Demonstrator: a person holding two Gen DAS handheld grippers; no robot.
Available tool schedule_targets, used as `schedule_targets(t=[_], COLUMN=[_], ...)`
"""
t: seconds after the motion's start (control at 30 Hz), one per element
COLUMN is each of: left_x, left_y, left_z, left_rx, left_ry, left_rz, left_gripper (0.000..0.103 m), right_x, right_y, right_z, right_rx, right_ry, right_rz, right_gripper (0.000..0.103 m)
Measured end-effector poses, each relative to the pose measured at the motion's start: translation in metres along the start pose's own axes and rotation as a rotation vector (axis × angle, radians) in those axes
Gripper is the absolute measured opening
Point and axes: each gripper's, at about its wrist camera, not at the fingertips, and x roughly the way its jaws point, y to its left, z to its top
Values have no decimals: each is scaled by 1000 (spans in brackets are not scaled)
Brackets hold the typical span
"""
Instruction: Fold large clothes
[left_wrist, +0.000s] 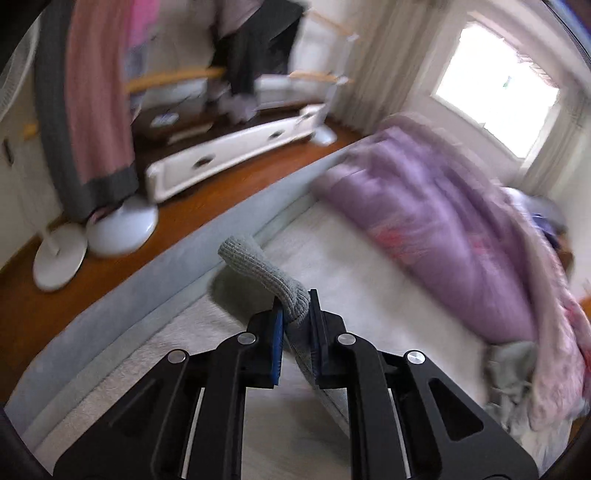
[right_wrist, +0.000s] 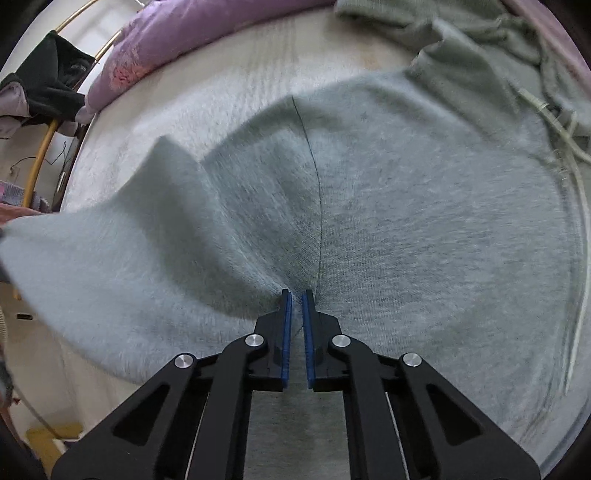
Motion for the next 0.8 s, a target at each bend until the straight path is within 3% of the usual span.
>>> schedule_targets(t=[0.07,0.17,0.3,0.47,0.6,0.7,0.8], left_x=[-30,-58,-83,-83,-69,-56,-47], left_y=[-46,-106,-205,-324,-411,-458,-480], left_z=[1,-5,-42,-124,-212,-276,-335], left_rx=[108,183,311,427,494,565,618], left_ry=[-53,-83,-92,-6,135,210,288], left_rz=[-52,-172,-277,-364,-431,-433,-409], left_gripper=[12,12,12,12,12,12,12], right_x=[-12,-49,-120,-227,-297,-331,-350], right_y=[-7,-32,-95,-202,-285,-342,-398], right_z=[3,5,3,-7,-17,-27,-31], right_rx=[-2,21,69,136,176,237,313], right_ry=[-3,-64,-180,-331,-416,-448,-447], right_rz=[47,81,57,-54,-175,-256,-338], right_gripper=[5,8,10,11,11,11,12])
